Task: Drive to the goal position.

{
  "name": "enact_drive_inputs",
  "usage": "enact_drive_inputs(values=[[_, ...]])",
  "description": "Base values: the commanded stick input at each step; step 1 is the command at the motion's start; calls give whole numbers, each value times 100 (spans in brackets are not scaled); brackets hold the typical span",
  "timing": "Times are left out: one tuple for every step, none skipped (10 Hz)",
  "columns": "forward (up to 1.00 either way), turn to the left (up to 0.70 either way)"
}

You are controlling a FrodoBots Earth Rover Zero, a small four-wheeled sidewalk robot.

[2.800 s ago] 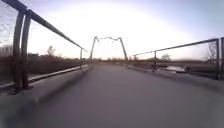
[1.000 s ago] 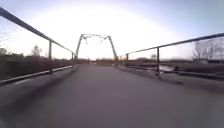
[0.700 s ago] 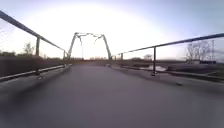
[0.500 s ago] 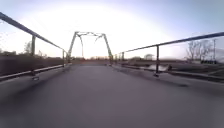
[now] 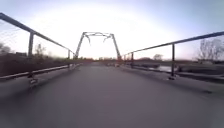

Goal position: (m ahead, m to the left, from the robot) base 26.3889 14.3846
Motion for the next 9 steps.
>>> enact_drive_inputs(values=[[100, 1], [100, 1], [100, 1], [100, 1], [100, 1], [100, 1], [100, 1], [100, 1], [100, 1]])
